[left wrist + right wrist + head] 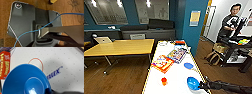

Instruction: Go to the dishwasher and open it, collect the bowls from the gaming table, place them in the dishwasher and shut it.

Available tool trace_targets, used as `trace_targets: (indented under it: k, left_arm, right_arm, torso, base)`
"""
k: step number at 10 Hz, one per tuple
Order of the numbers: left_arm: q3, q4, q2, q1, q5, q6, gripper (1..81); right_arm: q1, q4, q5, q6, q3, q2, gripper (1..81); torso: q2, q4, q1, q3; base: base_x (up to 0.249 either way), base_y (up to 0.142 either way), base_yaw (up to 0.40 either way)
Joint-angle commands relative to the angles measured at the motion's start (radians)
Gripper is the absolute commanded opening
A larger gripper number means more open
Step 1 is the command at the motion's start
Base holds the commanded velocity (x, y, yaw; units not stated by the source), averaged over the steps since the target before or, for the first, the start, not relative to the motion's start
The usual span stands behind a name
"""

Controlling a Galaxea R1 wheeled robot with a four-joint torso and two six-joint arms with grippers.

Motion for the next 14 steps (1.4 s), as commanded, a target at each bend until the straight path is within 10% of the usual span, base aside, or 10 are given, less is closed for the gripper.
trace_targets:
  k: [1, 7, 11, 14]
  left_arm:
    - [0.013, 0.018, -0.013, -0.021, 0.052, 0.003, 81.1]
    - [0.087, 0.034, -0.068, -0.023, 0.036, 0.003, 81.1]
    - [0.26, 0.034, -0.197, -0.046, 0.03, 0.001, 81.1]
    - [0.434, 0.034, -0.336, -0.089, 0.012, 0.001, 81.1]
  right_arm:
    - [0.116, -0.119, -0.03, 0.043, 0.51, -0.458, 1.0]
    - [-0.348, -0.342, 0.214, 0.0, 0.552, -0.655, 1.0]
    - [-0.682, -0.431, 0.476, -0.025, 0.266, -0.452, 1.0]
    - [-0.732, -0.459, 0.503, -0.026, 0.155, -0.325, 1.0]
  torso:
    - [0.0, 0.0, 0.0, 0.0]
    - [0.0, 0.0, 0.0, 0.0]
    - [0.0, 0.0, 0.0, 0.0]
    - [0.0, 0.0, 0.0, 0.0]
  base:
    - [0.0, 0.0, 0.0]
    - [0.0, 0.0, 0.0]
    - [0.0, 0.0, 0.0]
    - [0.0, 0.0, 0.0]
